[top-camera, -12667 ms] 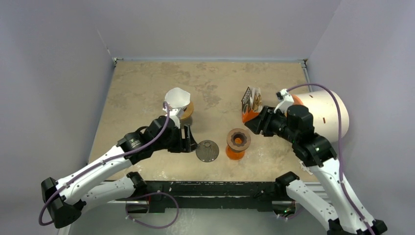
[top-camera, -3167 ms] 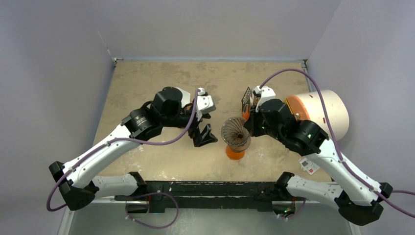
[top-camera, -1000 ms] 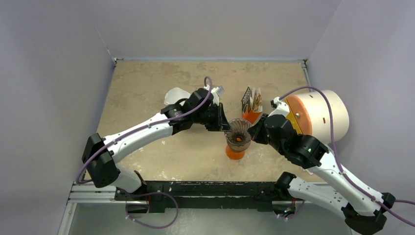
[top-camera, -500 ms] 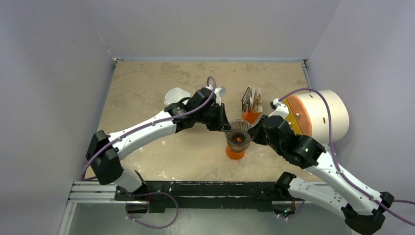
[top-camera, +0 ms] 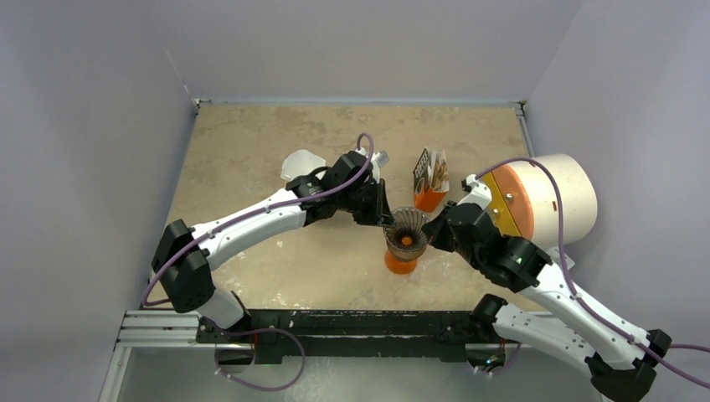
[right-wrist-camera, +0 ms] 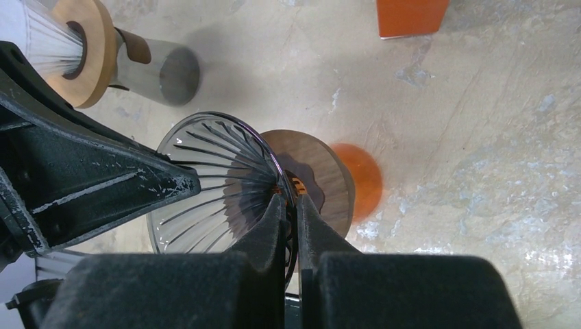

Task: Place the coffee filter in the dripper
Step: Place the coffee dripper in the dripper holder.

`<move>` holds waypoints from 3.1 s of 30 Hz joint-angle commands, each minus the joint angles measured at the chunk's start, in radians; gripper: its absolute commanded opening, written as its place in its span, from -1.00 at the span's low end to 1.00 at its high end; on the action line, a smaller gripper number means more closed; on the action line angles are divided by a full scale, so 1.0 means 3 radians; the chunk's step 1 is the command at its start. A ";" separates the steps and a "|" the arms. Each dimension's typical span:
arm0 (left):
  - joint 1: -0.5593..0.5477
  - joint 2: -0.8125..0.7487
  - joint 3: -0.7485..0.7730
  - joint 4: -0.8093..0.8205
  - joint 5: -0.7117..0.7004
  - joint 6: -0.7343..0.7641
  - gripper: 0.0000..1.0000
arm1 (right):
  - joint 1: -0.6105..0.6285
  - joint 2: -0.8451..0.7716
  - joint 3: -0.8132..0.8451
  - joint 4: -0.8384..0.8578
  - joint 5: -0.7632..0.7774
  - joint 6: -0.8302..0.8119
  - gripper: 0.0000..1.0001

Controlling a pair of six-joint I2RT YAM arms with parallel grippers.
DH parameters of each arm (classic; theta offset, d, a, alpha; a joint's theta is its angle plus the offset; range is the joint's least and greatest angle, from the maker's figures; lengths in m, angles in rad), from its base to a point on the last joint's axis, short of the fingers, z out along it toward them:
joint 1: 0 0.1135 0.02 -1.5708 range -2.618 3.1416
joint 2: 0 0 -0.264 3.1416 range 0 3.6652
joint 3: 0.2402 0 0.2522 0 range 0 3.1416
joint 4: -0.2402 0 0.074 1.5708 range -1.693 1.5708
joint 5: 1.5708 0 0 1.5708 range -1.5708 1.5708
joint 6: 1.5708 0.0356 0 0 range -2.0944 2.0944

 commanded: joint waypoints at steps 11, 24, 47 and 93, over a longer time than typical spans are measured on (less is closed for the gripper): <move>-0.0029 0.0024 -0.0011 -0.0078 -0.0003 0.0195 -1.00 | -0.0031 0.0035 -0.0560 -0.0053 -0.0240 0.0115 -1.00; -0.0034 0.0017 -0.0166 -0.0229 -0.0042 0.0313 -1.00 | -0.0031 0.0371 -0.0732 0.0246 -0.0551 0.0074 -1.00; 0.0088 -0.0655 -0.0654 -0.0641 -0.0484 0.0443 -1.00 | 0.0001 0.1230 -0.0263 0.1061 -0.1037 -0.0185 -1.00; 0.0197 -0.1147 -0.0426 -0.1030 -0.0412 0.0536 -0.30 | 0.0184 0.1372 0.0483 0.0974 -0.1075 -0.0249 -0.33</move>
